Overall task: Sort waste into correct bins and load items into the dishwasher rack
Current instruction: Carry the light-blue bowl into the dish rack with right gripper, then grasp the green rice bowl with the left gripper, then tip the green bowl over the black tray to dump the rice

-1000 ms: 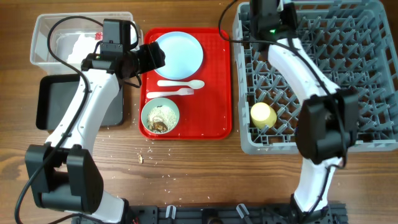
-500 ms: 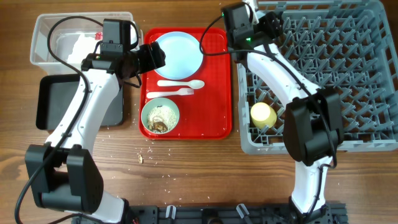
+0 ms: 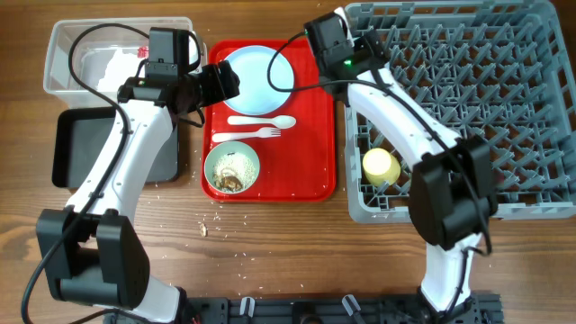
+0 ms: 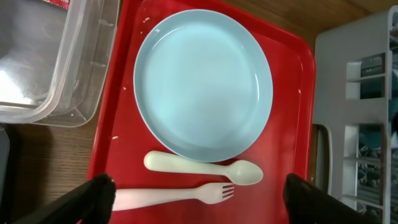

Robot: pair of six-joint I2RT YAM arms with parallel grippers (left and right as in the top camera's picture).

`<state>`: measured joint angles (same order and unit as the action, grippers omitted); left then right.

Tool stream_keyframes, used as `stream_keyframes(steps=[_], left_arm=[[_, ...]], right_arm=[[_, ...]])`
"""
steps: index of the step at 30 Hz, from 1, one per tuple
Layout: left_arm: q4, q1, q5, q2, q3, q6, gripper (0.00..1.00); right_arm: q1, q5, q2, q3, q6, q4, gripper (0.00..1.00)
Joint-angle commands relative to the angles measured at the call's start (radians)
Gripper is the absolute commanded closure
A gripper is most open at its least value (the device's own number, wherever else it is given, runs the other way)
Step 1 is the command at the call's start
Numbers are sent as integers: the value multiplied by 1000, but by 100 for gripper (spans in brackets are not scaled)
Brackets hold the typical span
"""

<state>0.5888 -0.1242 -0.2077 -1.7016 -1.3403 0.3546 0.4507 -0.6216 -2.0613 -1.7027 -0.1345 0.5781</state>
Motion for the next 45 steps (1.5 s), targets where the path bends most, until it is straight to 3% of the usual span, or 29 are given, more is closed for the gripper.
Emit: stream_keyframes(steps=[1,4,6,10,15,22,23,26,30,32,33,36,41,45], left_arm=[[22,-2,-8,43,-21,-80,18],[114,-33,-2,120,-40,-120,18],[218,-82,-5,135,-40,-107,17],[370,-218,10,76,-38,-113,14],[417,-323,87,-66,-33,-88,15],[412,-336,109,-243,-33,-28,42],[407,-336,109,-246,-33,-28,49],[387,-336,109,-247,-33,-28,81],[348,-336,146,-259,-21,-29,84],[325,-336,146,-263,-18,-29,96],[312,-336,146,-262,-19,-28,96],[316,-321,24,-251,-70,-25,96],[416,-202,-105,-154,-167,-36,96],[472,-24,-209,-56,-177,-71,96]], right_arm=[[-15,244,133,-5,119,0,8],[-85,479,256,-5,225,26,0],[-165,666,317,-5,249,66,0],[-269,726,328,-4,248,114,0],[-300,735,328,-4,238,180,0],[-300,735,324,-4,239,200,1],[-300,735,324,-4,239,201,0],[-300,735,320,-4,238,201,0],[-300,720,318,-4,233,212,1],[-300,720,318,-4,213,216,1],[-300,720,318,-4,212,216,1],[-300,720,318,-4,213,212,0],[-300,720,318,-4,212,208,1],[-300,721,318,-4,208,200,0]])
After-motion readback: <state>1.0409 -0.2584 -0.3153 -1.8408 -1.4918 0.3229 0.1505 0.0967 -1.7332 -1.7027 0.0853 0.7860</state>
